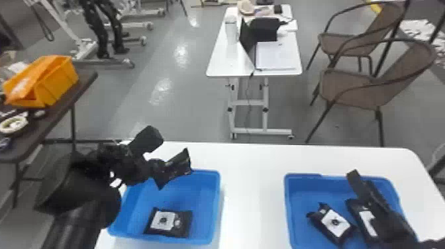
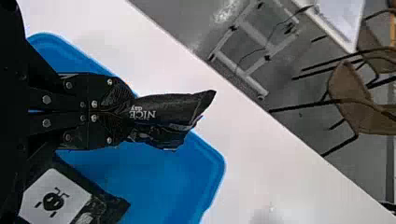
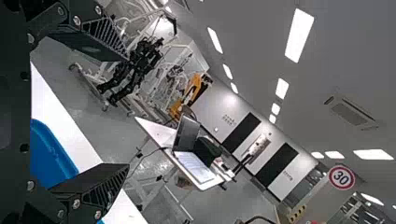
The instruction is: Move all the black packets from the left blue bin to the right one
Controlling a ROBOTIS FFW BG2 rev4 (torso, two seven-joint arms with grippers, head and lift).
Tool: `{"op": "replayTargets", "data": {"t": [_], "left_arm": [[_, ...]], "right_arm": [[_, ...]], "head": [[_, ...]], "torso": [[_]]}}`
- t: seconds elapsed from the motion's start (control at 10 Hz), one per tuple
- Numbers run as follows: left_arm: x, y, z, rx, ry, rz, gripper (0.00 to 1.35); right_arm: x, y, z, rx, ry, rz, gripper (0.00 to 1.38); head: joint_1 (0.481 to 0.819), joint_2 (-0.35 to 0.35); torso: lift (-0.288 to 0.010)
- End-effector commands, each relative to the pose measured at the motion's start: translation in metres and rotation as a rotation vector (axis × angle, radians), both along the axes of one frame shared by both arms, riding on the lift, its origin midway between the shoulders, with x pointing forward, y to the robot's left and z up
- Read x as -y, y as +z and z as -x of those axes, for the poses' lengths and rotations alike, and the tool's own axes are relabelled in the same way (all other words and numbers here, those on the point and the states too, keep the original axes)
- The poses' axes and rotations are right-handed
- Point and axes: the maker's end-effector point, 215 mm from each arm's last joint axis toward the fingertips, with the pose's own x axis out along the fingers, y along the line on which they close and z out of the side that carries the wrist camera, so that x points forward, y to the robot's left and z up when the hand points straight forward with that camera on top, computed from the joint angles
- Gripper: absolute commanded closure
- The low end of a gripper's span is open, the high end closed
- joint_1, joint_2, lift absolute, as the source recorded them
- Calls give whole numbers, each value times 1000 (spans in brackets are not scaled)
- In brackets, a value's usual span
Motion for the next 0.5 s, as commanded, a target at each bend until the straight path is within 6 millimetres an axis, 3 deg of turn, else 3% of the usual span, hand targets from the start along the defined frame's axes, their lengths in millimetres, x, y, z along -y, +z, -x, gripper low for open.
{"op": "replayTargets", "data": {"t": [0.0,0.1,0.2,0.4], "left_arm": [[51,60,-11,150,-110,-161,1205],[94,82,-20,219,-221,-246,1205],[125,92,-24,240,-262,-152,1205],[165,105,-37,249,-217,288,1205]], "right_arm": [[-6,14,-7,30,5,-11,217],[-12,25,-13,53,28,-15,219],[-19,39,-25,92,60,-4,219],[-39,64,-44,147,106,-4,219]], "head": [[695,99],[695,60],[695,42],[695,-26]], "torso": [[0],[0],[0],[0]]}}
